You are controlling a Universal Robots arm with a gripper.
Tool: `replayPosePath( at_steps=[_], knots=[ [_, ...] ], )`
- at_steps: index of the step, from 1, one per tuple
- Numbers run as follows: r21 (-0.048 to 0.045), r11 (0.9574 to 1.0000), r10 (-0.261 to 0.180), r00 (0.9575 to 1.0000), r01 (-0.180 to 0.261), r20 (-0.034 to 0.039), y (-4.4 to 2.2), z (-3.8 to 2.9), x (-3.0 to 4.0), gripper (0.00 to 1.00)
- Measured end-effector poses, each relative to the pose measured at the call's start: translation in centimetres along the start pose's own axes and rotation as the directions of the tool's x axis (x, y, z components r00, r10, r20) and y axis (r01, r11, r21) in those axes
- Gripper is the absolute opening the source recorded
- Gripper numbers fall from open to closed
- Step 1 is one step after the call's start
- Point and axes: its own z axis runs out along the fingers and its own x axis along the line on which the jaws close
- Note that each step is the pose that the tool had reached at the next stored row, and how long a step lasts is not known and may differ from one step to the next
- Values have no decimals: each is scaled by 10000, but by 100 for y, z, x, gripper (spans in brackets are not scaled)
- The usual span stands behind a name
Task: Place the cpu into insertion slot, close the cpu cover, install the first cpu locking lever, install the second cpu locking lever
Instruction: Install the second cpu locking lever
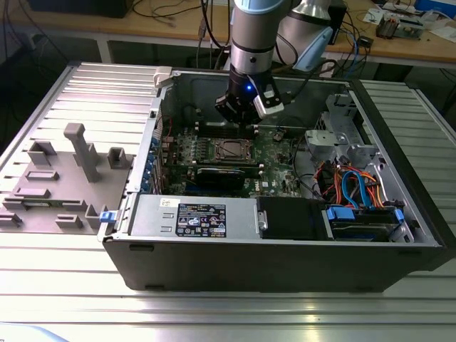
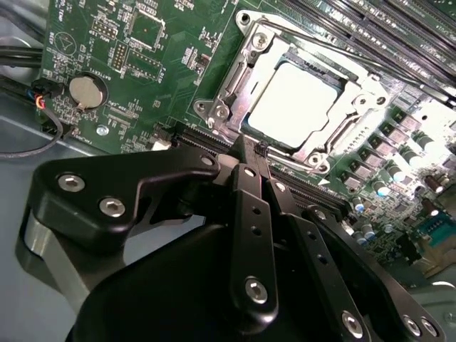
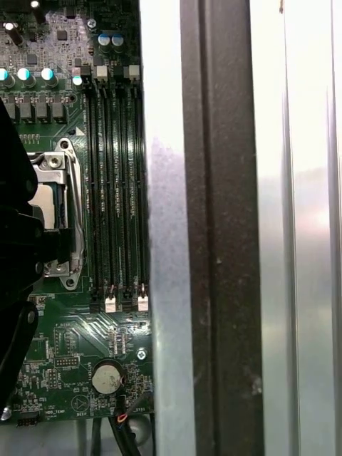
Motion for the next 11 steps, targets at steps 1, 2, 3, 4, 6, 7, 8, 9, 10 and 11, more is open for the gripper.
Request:
replayPosePath(
  at_steps=[1, 2, 3, 4, 6, 7, 8, 9, 10, 11],
  knots=[
    [0, 10000, 0, 10000, 0, 0, 1, -21, 0, 11],
    [0, 10000, -1, 10000, 1, 0, 2, -30, -1, 11],
    [-2, 10000, -1, 10000, 1, 1, 2, -29, -1, 11],
    [-2, 10000, -1, 10000, 1, 1, 2, -30, -1, 11],
    [1, 10000, -3, 10000, 3, -1, -5, -31, -1, 11],
    [0, 10000, -3, 10000, 3, -1, -8, -31, -1, 11],
    [0, 10000, -1, 10000, 1, 0, -17, -32, -2, 11],
    [0, 10000, 0, 10000, 0, -1, -36, -33, -2, 11],
    [0, 10000, 0, 10000, 0, 0, -45, -33, -2, 11],
    [-1, 10000, 0, 10000, 0, 0, -56, -34, -3, 11]
  ],
)
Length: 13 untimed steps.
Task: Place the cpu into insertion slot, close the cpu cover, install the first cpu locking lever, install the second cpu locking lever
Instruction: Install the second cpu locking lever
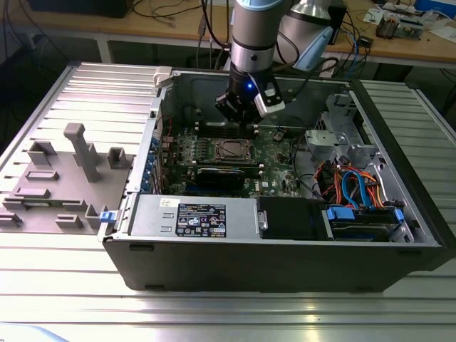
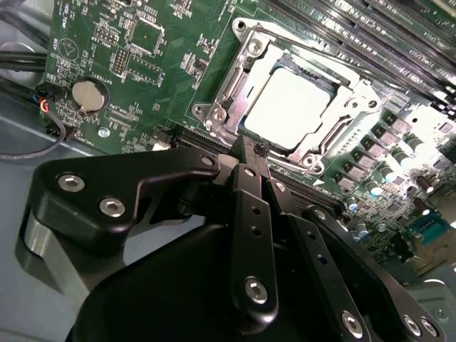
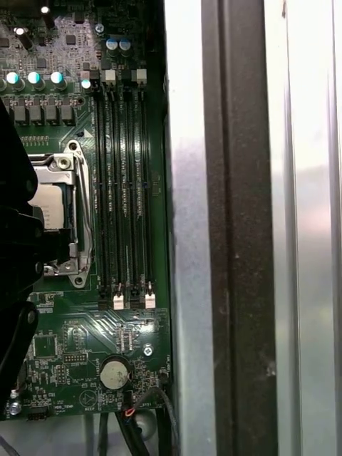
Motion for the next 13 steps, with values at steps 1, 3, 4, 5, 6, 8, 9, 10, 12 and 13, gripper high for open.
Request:
replayPosePath(
  at_steps=[1, 3, 4, 5, 6, 8, 9, 10, 12, 13],
  knots=[
    [1, 10000, 0, 10000, 0, 0, -15, -1, 0, 11],
    [1, 10000, 0, 10000, 0, 0, -31, -2, -1, 11],
    [1, 10000, 0, 10000, 0, 0, -40, -2, -2, 11],
    [1, 10000, 0, 10000, 0, 0, -48, -3, -2, 11],
    [2, 10000, 0, 10000, 0, -1, -63, -3, -2, 11],
    [1, 10000, -1, 10000, 1, 0, -79, -3, -3, 11],
    [0, 10000, 0, 10000, 0, 0, -87, -4, -3, 11],
    [1, 10000, 0, 10000, 0, 0, -93, -4, -4, 11],
    [1, 10000, 2, 10000, -2, 1, -95, -3, -4, 11],
    [2, 10000, 1, 10000, -1, 0, -96, -3, -4, 11]
  ],
)
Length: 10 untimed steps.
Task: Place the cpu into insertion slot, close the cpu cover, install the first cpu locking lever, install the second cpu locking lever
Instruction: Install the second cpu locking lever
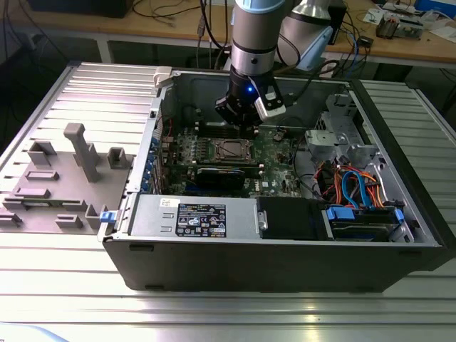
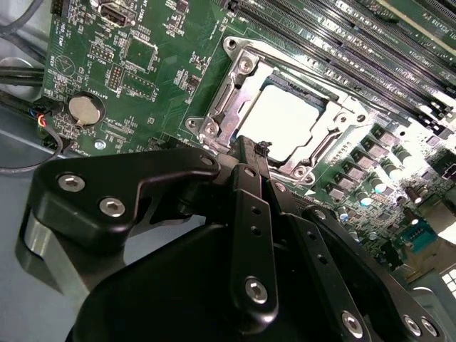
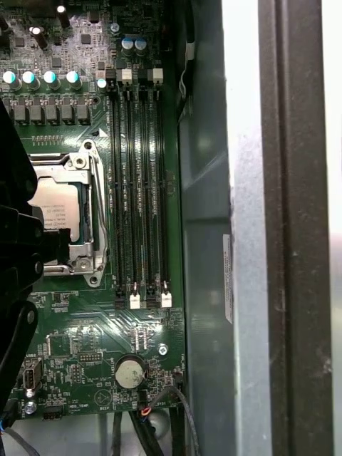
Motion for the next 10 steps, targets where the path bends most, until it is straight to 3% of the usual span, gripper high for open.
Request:
replayPosePath(
  at_steps=[4, 10],
  knots=[
    [-1, 10000, -1, 10000, 1, 0, -1, -1, 0, 11],
    [-3, 10000, -1, 10000, 1, 1, 4, -58, -1, 11]
  ],
)
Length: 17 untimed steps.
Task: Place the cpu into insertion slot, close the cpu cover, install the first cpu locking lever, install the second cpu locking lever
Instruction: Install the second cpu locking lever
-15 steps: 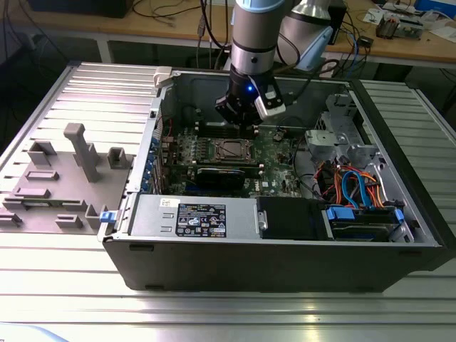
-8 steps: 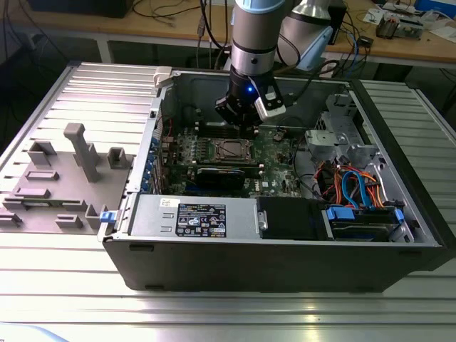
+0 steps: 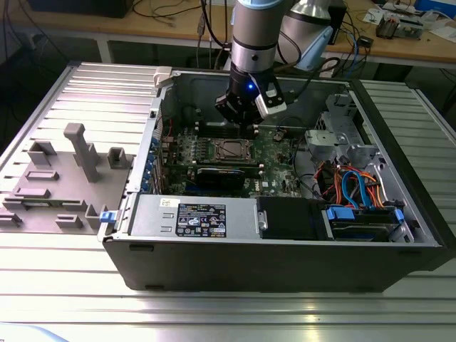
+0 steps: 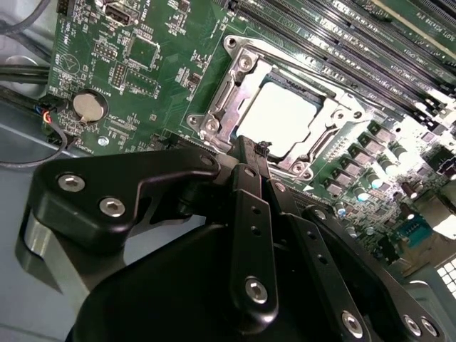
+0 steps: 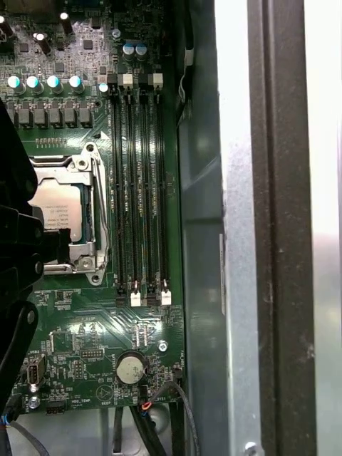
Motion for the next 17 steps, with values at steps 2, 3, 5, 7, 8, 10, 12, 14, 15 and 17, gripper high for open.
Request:
replayPosePath(
  at_steps=[2, 3, 5, 7, 8, 10, 12, 14, 15, 17],
  knots=[
    [4, 10000, -1, 10000, 1, -3, -8, -2, 0, 11],
    [3, 10000, -1, 10000, 1, -2, -12, -1, -1, 11],
    [2, 10000, 0, 10000, 0, -1, -23, -1, -1, 11],
    [2, 10000, 0, 10000, 0, -1, -36, -1, -1, 11],
    [3, 10000, 0, 10000, 0, -2, -42, -1, -2, 11],
    [3, 10000, 0, 10000, 0, -1, -58, -1, -2, 11],
    [1, 10000, 1, 10000, -1, -1, -65, -1, -2, 11],
    [3, 10000, 0, 10000, 0, -1, -67, -2, -3, 11],
    [3, 10000, 0, 10000, 0, -1, -67, -2, -3, 11],
    [2, 10000, 0, 10000, 0, -1, -70, -2, -3, 11]
  ],
)
